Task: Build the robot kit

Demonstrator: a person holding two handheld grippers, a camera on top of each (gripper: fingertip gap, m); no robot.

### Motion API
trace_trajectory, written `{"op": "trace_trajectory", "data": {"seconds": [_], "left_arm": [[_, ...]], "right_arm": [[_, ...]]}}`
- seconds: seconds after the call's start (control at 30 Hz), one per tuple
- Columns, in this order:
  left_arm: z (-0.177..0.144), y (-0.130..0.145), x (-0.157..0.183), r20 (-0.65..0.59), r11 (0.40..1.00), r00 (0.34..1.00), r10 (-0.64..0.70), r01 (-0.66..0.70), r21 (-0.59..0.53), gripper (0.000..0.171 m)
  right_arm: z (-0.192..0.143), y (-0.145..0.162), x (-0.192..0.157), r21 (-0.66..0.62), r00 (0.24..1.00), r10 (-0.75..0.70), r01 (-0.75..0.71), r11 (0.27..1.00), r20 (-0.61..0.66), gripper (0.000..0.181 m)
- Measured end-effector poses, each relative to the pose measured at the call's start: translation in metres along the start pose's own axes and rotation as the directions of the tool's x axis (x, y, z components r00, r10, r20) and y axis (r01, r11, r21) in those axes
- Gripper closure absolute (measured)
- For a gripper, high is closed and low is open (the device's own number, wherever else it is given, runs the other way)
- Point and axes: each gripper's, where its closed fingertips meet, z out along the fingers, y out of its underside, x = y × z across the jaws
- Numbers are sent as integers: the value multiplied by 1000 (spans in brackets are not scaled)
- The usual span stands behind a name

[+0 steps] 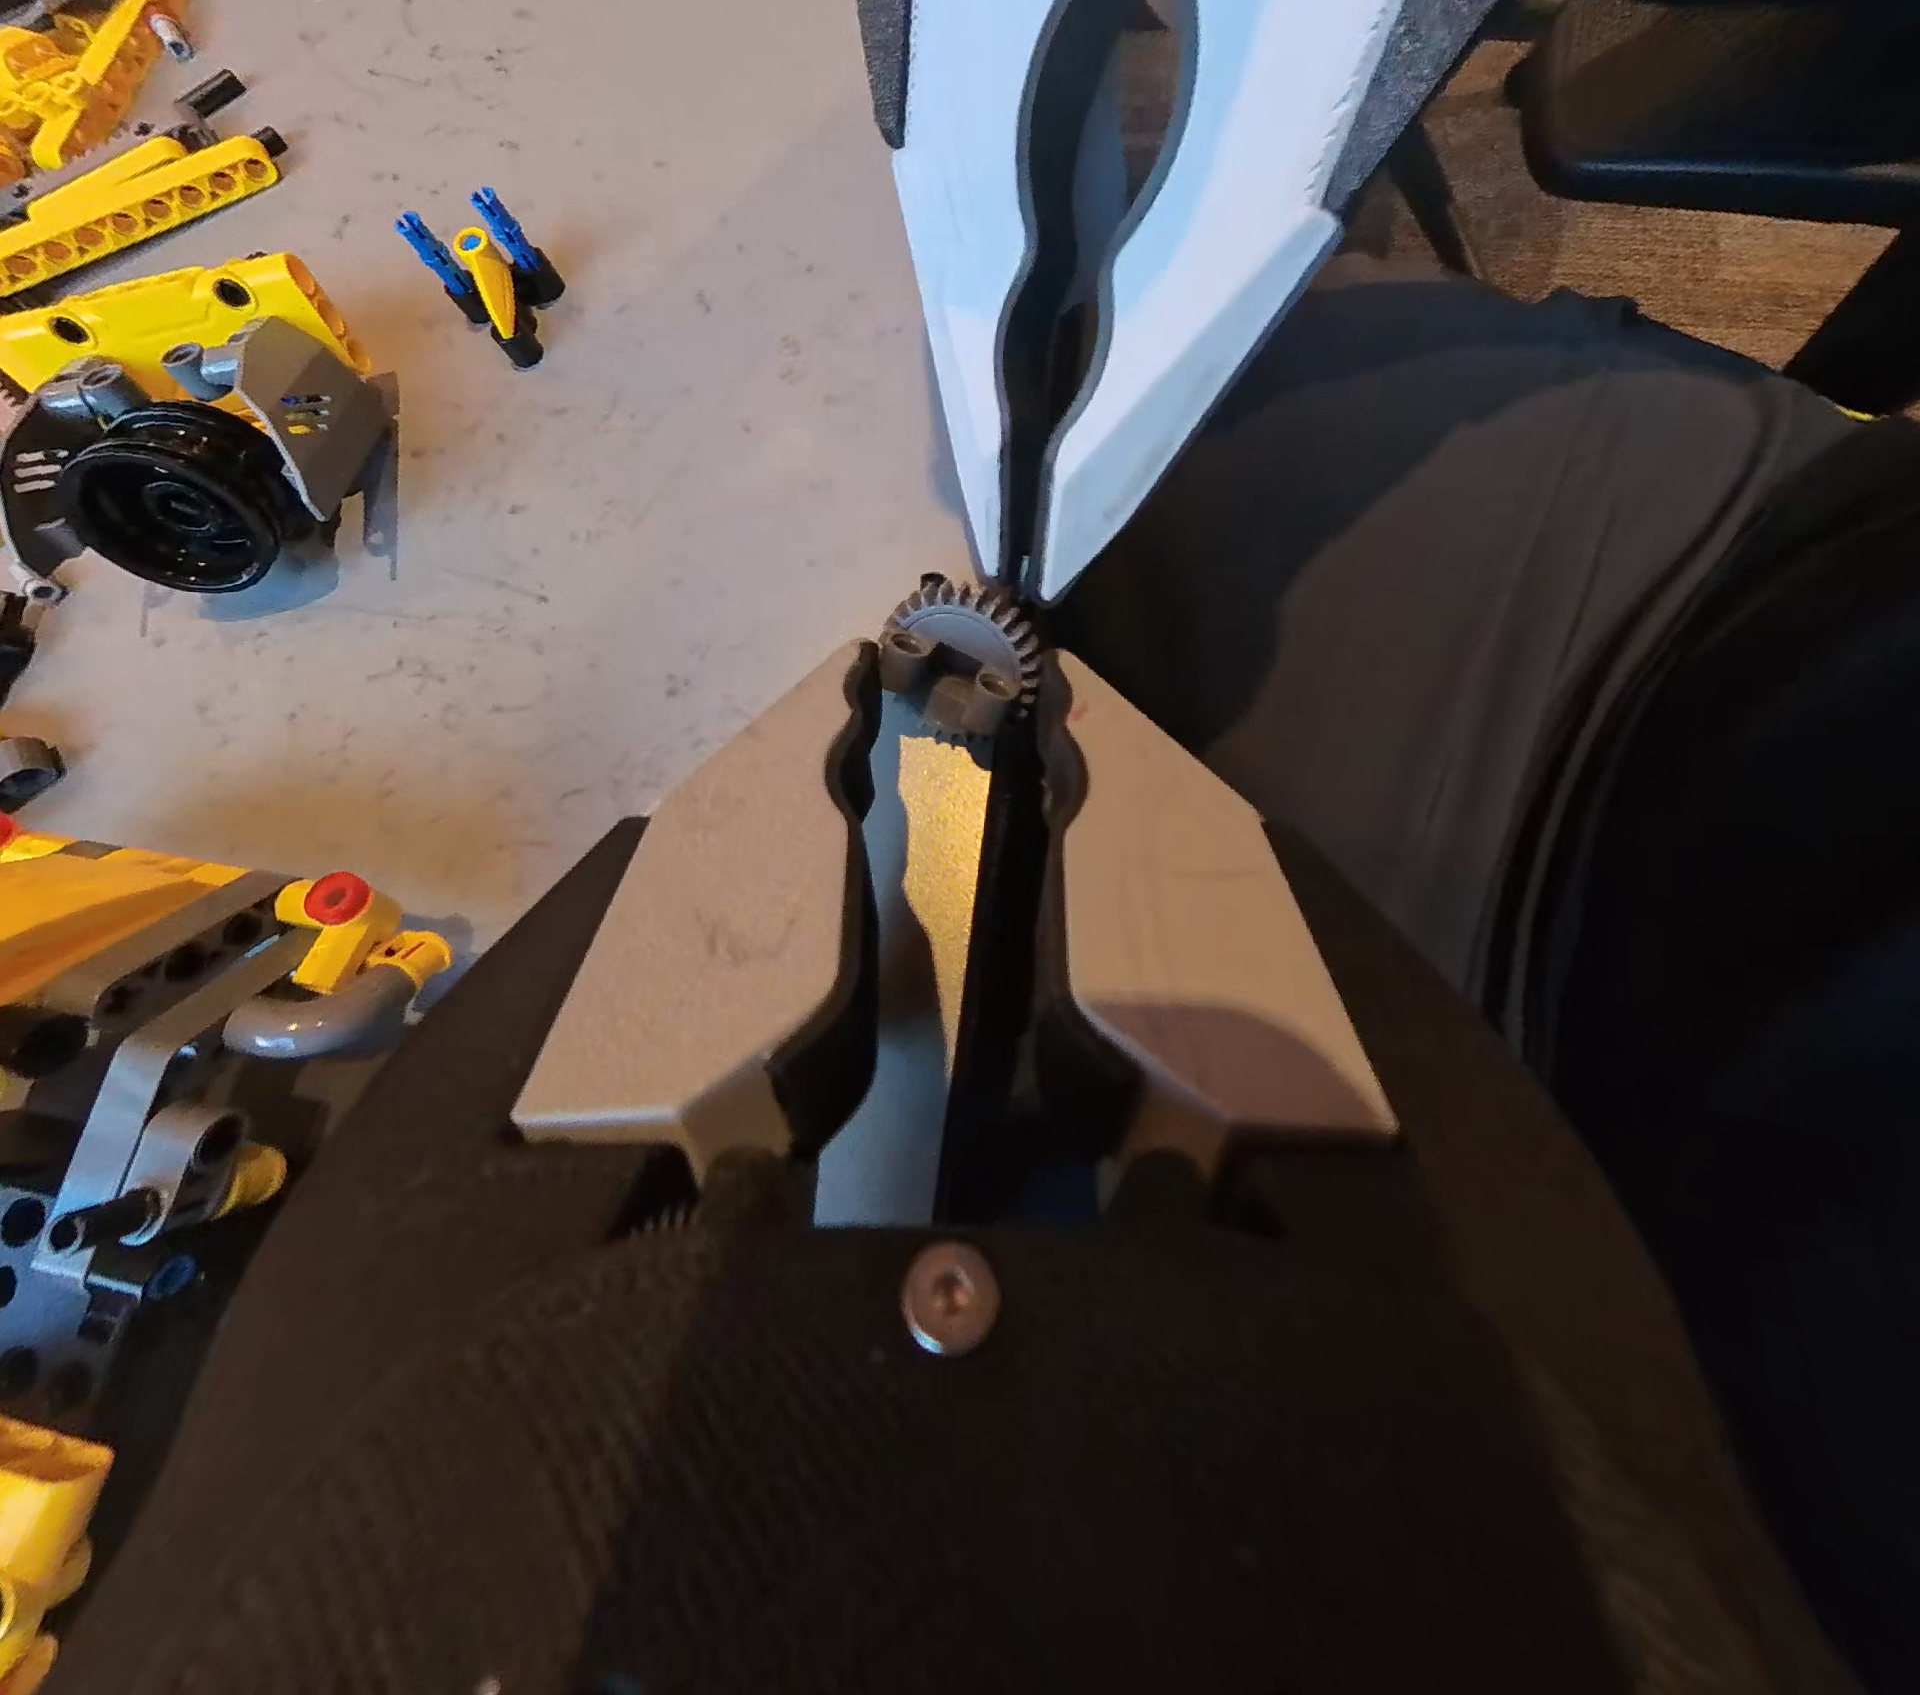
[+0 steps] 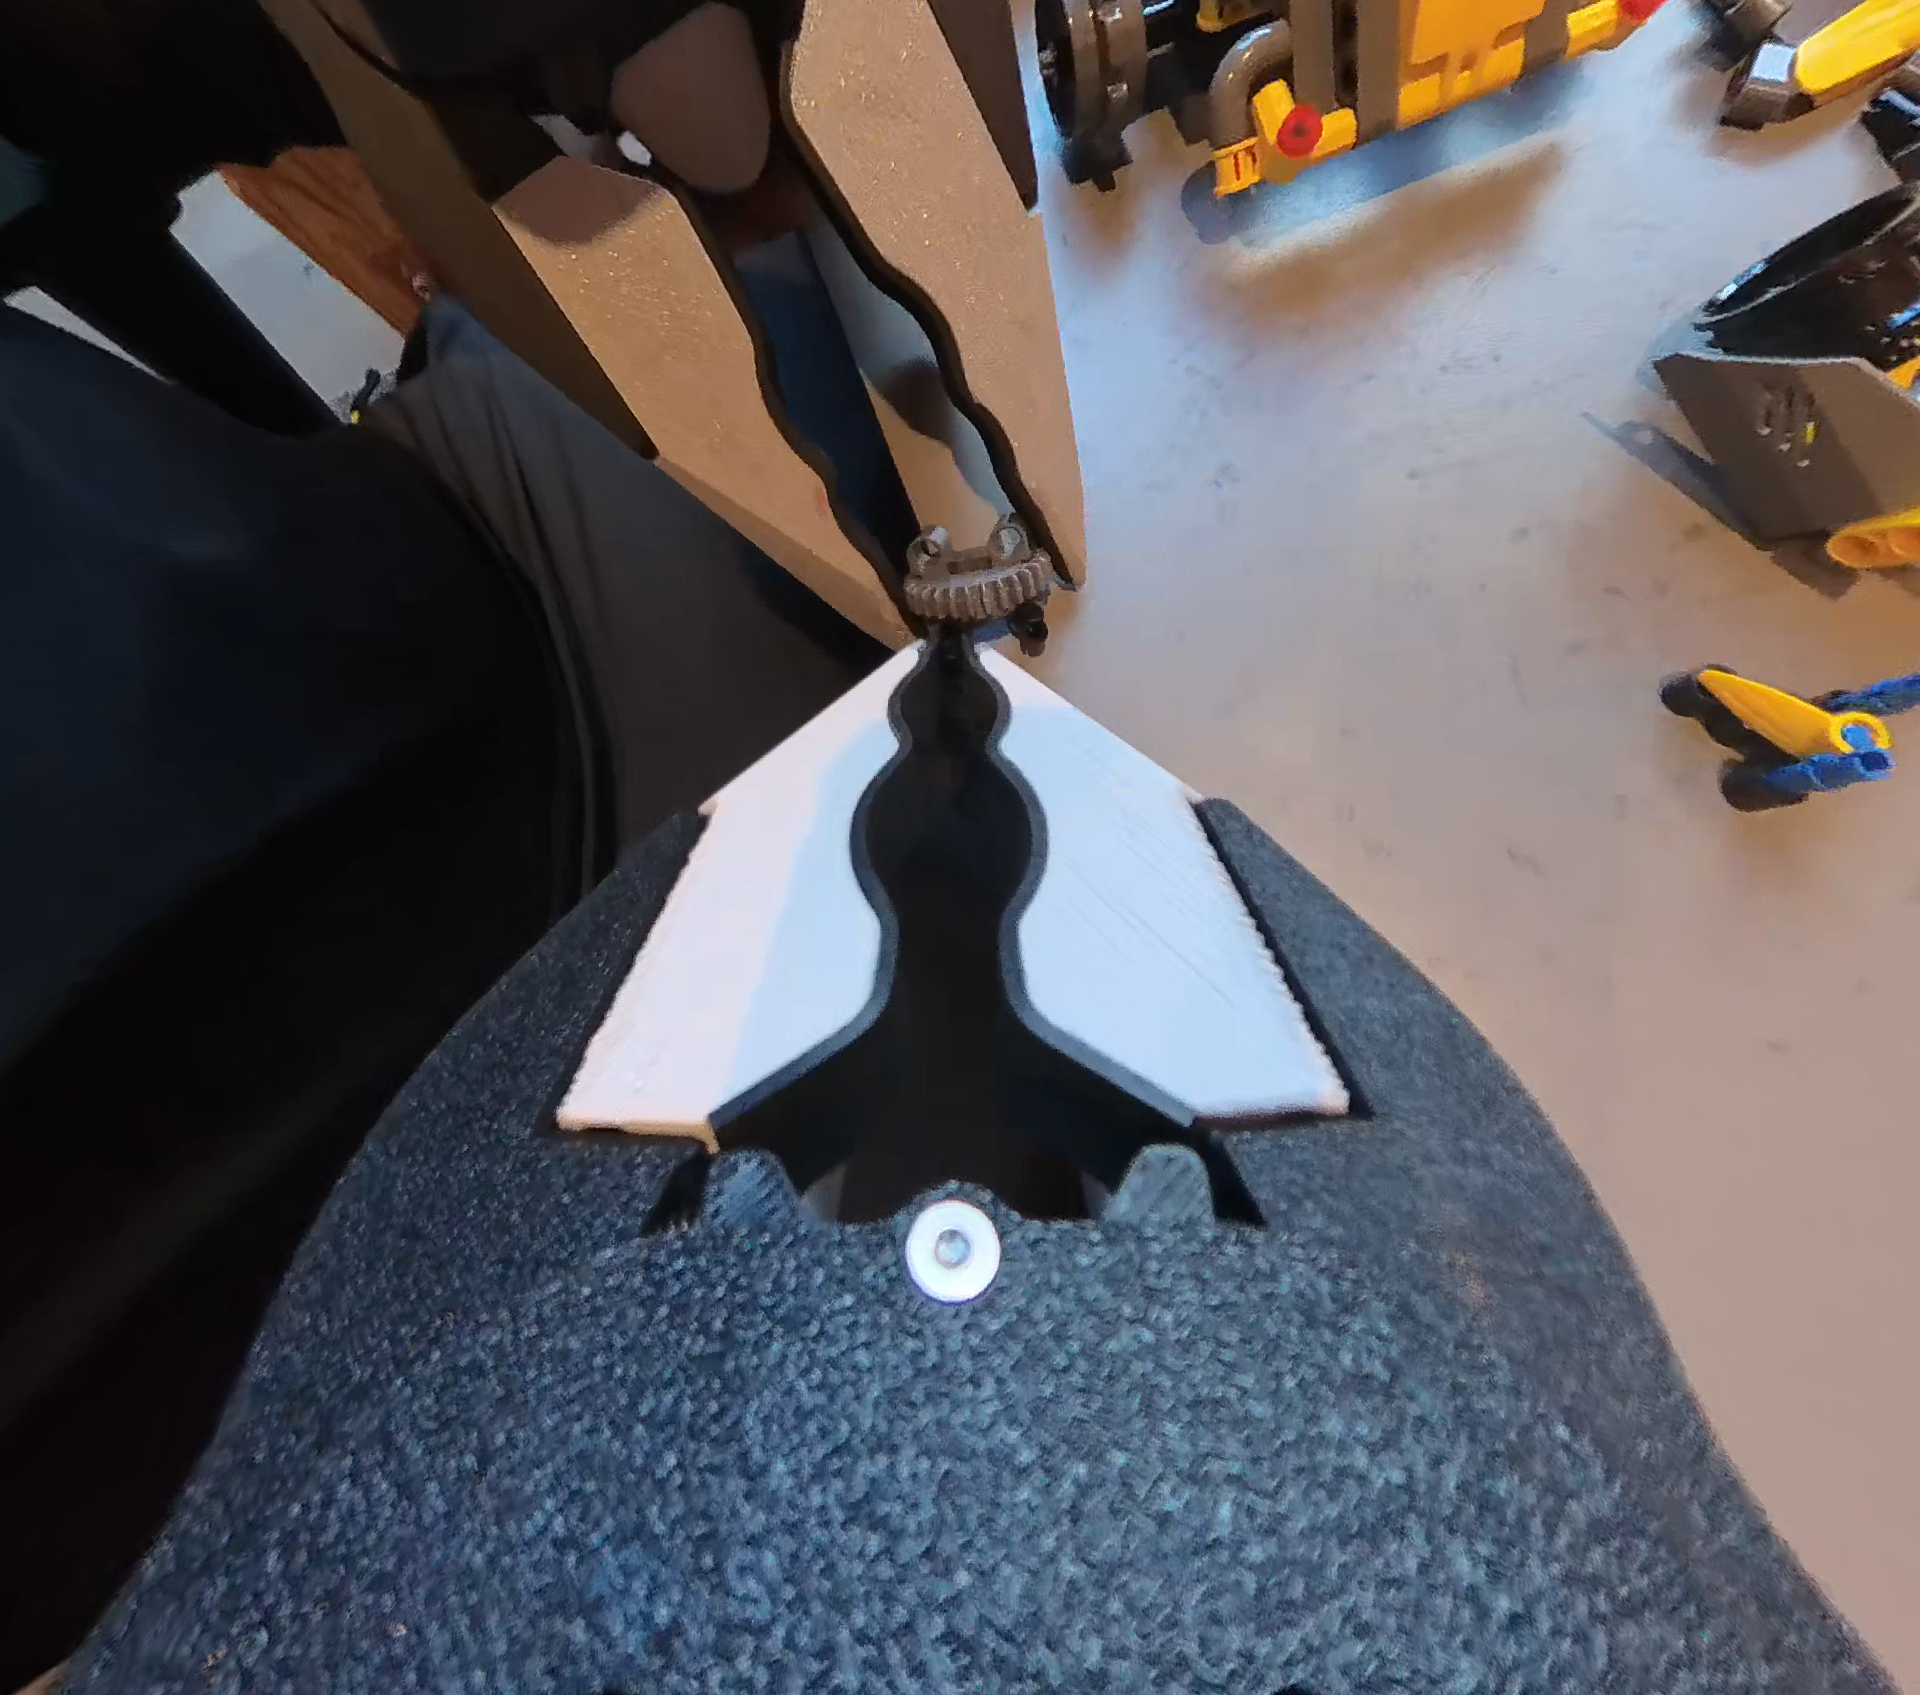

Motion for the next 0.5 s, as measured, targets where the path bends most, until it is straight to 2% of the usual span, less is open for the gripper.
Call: {"op": "trace_trajectory", "data": {"seconds": [0.07,0.27,0.5], "left_arm": [[0,0,-1,8,1000,1000,2,-2,0,143],[-1,1,-3,21,1000,1000,-4,4,0,143],[-1,1,-3,20,1000,1000,-10,10,1,143]], "right_arm": [[1,1,1,-19,1000,4,-4,1000,8,178],[4,-2,2,-24,980,165,-163,986,115,178],[5,-6,2,-32,991,104,-101,994,86,178]]}}
